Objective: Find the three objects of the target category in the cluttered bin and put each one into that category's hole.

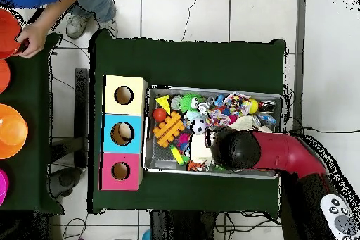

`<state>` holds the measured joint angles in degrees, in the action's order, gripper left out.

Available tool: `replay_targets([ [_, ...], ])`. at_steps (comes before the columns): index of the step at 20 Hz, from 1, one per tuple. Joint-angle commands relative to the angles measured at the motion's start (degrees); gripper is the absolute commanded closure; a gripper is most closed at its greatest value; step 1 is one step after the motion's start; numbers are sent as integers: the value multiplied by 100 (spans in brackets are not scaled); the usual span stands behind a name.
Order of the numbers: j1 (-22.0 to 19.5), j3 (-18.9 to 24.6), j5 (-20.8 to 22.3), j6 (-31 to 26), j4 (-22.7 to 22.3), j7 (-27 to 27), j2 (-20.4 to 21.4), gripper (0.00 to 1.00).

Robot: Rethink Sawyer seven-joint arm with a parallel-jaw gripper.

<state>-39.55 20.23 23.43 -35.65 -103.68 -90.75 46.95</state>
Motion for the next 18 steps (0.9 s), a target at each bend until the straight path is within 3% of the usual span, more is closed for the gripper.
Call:
replay_targets([
  [1, 94, 208, -65, -324, 567, -42, -372, 0],
  [10, 200, 71, 210, 227, 802, -162, -931, 0],
  [18, 220, 3, 270, 300, 781, -169, -1014, 0],
])
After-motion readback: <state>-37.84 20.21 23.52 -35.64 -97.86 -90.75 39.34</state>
